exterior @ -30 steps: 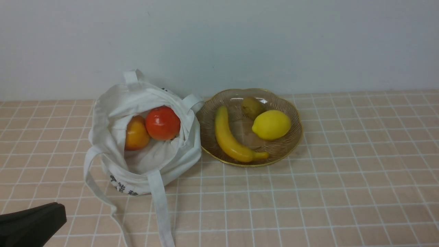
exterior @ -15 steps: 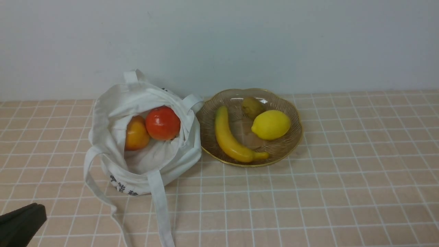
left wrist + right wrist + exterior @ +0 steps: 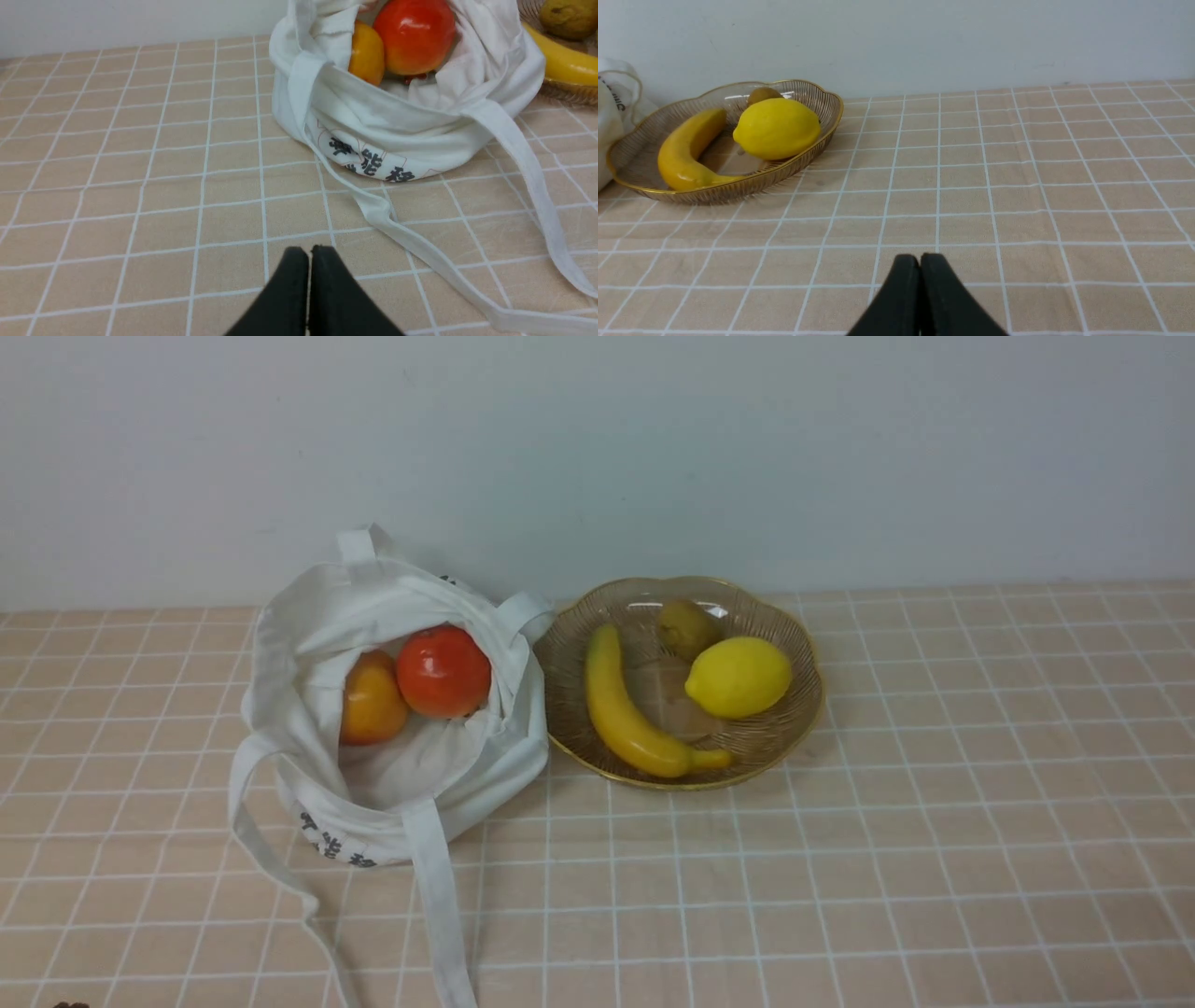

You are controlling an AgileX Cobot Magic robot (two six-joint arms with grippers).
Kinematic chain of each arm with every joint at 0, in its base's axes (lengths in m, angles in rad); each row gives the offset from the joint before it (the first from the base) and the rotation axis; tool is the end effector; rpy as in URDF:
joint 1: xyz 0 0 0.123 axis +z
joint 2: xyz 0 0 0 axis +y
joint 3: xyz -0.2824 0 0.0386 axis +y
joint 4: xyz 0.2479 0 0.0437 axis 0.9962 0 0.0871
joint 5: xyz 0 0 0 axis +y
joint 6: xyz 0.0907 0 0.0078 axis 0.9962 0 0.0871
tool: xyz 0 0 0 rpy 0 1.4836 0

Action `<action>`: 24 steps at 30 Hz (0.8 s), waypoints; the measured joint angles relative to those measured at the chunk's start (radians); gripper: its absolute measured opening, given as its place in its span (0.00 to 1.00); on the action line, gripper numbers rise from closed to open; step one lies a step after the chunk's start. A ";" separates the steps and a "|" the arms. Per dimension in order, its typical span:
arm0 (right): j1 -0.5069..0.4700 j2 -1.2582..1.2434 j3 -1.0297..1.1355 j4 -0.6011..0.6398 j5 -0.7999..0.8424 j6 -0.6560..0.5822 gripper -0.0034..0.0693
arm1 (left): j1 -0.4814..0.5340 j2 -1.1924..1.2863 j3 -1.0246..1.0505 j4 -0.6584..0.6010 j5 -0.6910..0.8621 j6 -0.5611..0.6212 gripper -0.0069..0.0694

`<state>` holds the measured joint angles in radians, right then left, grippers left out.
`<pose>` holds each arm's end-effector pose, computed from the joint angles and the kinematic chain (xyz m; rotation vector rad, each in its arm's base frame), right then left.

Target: Take the fruit out of the bag on the brown coffee tablecloth and place them on the plate.

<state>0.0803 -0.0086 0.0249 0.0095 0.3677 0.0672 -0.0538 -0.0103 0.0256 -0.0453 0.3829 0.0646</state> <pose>0.0527 0.0046 0.1721 -0.0063 1.8691 0.1112 0.0522 -0.0044 0.1706 0.0834 1.8797 -0.0373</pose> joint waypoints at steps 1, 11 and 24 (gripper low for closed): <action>0.000 0.000 0.000 0.000 0.000 0.000 0.03 | 0.000 0.000 0.000 0.000 -0.001 -0.003 0.08; 0.000 0.000 0.000 0.000 0.000 0.000 0.03 | 0.000 0.000 0.000 0.000 0.001 -0.029 0.08; 0.000 0.000 0.000 0.000 0.000 0.000 0.03 | 0.000 0.000 0.000 0.000 0.001 -0.029 0.08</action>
<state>0.0803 -0.0086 0.0249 0.0095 0.3677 0.0672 -0.0538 -0.0103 0.0256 -0.0453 0.3842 0.0353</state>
